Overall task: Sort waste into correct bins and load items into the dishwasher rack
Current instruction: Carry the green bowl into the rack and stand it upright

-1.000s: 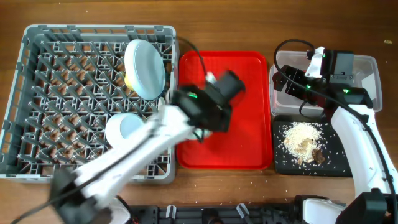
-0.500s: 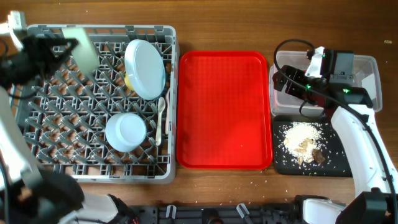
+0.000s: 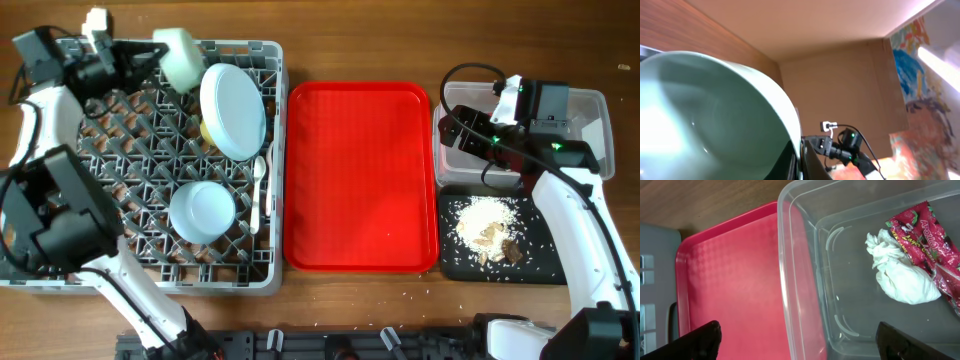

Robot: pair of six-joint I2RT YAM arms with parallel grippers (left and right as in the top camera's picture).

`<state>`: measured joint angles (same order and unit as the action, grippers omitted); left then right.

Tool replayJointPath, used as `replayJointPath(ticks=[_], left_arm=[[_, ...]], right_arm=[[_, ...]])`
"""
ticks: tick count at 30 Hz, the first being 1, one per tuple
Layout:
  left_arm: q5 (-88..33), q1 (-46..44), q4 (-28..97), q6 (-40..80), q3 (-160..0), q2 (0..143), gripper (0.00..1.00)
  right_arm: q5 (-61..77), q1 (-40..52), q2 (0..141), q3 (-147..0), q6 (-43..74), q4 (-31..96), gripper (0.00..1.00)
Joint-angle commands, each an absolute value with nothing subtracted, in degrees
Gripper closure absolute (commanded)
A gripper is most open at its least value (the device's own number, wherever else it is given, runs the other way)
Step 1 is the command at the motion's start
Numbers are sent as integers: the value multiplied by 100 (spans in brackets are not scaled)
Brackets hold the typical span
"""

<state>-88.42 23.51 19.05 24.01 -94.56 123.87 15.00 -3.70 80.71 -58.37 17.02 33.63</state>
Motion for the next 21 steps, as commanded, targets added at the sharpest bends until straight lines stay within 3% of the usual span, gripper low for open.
replayJointPath(ticks=[1, 5, 11, 19, 20, 21], left_arm=[[-8632, 2279, 2196, 2576, -9474, 12390, 96], [-8187, 2381, 2961, 2091, -9472, 12466, 96], [-6604, 2467, 4241, 1627, -9472, 12547, 96], [-6606, 2998, 5223, 1623, -9472, 12501, 89], [-6606, 3048, 5315, 1619, -9472, 12479, 80], [-6606, 3094, 5389, 1557, -9472, 12451, 0]], right_arm=[[1555, -381, 8112, -5940, 1671, 3352, 0], [1557, -384, 8112, -5940, 1671, 3352, 0], [1557, -381, 8112, -5940, 1671, 3350, 0], [1557, -381, 8112, -5940, 1669, 3352, 0], [1557, -381, 8112, -5940, 1667, 3350, 0], [1557, -381, 8112, -5940, 1671, 3352, 0]])
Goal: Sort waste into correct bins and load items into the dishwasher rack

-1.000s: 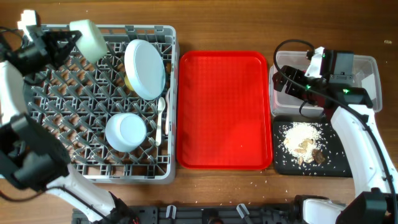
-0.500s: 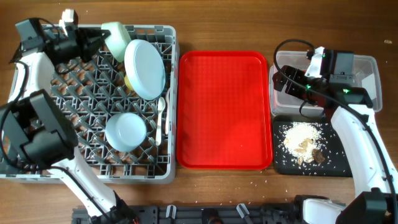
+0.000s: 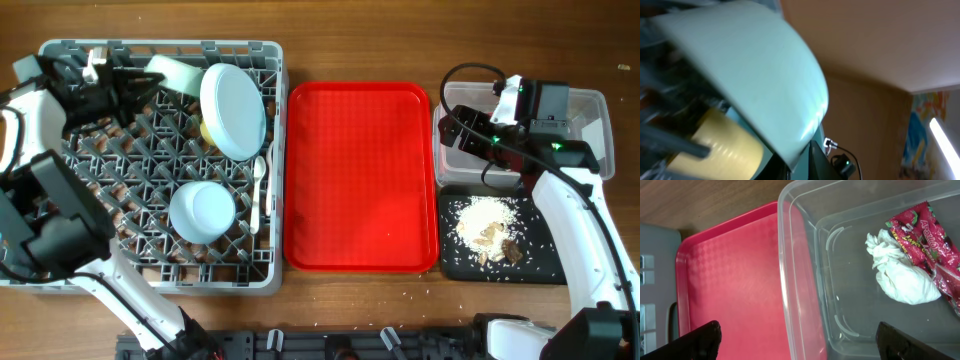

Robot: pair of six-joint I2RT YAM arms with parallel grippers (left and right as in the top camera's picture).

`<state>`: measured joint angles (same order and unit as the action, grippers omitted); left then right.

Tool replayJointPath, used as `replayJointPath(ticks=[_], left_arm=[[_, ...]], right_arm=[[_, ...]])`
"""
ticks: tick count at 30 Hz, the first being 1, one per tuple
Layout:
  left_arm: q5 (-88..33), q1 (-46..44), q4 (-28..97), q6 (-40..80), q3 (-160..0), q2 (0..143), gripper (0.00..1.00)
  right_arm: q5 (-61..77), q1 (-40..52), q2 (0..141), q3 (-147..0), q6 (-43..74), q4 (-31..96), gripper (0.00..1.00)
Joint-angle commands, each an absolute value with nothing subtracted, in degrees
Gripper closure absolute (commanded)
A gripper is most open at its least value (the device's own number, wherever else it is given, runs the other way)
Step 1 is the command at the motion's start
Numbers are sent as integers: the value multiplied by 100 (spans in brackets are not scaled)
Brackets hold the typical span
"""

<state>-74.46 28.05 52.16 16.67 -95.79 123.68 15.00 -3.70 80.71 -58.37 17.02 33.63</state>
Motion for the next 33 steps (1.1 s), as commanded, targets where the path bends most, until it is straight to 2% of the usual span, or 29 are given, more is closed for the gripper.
replayJointPath(ticks=[1, 5, 13, 16, 21, 27, 33], left_arm=[[-6591, 3151, 5487, 1492, -9472, 12398, 0], [-6010, 3382, 5951, 1492, -9472, 11998, 0], [-4873, 3345, 6182, 1372, -9472, 10009, 0], [-3721, 2783, 6296, 1391, -9472, 9021, 0], [-1918, 932, 6670, 1387, -9472, 8103, 0], [-1855, -558, 6672, 1389, -9472, 8154, 0], [-1855, -864, 6672, 1389, -9472, 8154, 0]], right_arm=[[1557, -384, 8112, -5940, 1671, 3352, 0], [1555, -381, 8112, -5940, 1669, 3352, 0], [1557, -384, 8112, -5940, 1671, 3352, 0], [1557, -384, 8112, -5940, 1671, 3352, 0], [1557, -384, 8112, -5940, 1671, 3352, 0], [1557, -381, 8112, -5940, 1671, 3352, 0], [1557, -381, 8112, -5940, 1669, 3350, 0]])
